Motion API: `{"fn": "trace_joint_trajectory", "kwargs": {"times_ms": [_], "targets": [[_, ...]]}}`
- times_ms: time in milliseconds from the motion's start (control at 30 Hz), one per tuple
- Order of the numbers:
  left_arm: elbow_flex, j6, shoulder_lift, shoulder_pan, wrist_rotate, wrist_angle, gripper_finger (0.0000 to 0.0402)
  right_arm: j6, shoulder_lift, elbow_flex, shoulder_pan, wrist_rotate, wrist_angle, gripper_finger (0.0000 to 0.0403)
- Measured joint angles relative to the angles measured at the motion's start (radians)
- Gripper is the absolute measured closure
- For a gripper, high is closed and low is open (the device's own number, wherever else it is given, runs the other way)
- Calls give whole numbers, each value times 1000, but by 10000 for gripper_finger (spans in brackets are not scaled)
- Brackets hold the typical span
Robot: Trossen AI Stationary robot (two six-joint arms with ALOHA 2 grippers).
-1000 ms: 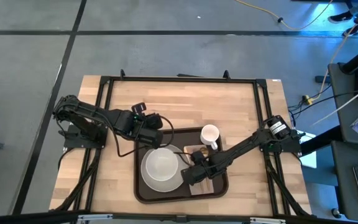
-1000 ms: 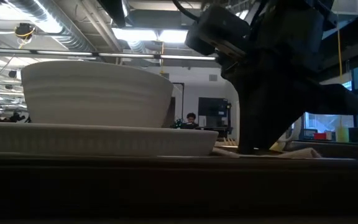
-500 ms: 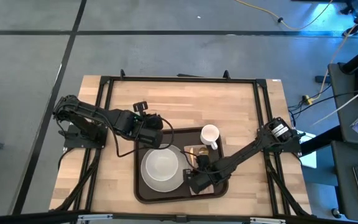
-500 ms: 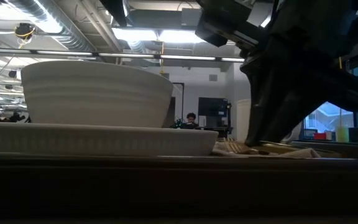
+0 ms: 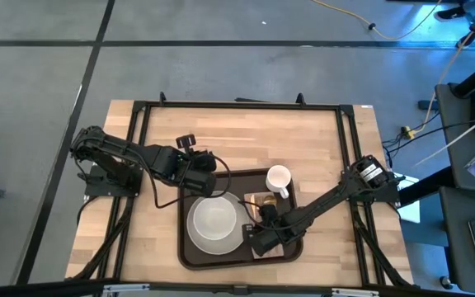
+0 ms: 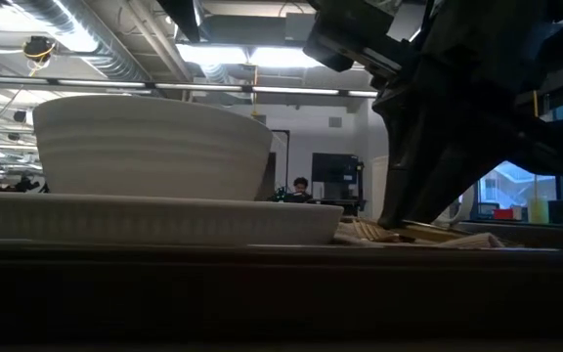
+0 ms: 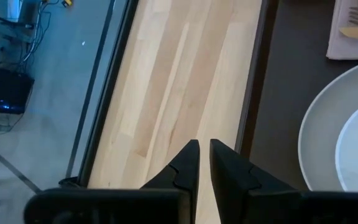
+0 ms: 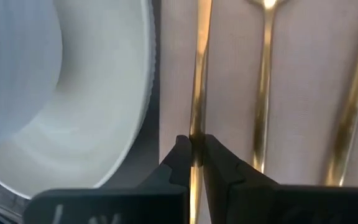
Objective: Set up tray
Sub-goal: Put the golden knife to the left of the golden fork on the brown serving tray
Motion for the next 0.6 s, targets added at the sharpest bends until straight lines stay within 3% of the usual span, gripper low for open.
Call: {"fn": "trace_joint_trajectory", "kwargs": {"times_ms": [600], "targets": [[0, -2, 1, 0, 0, 3, 368, -26, 45, 2, -7, -4, 38, 382]]}}
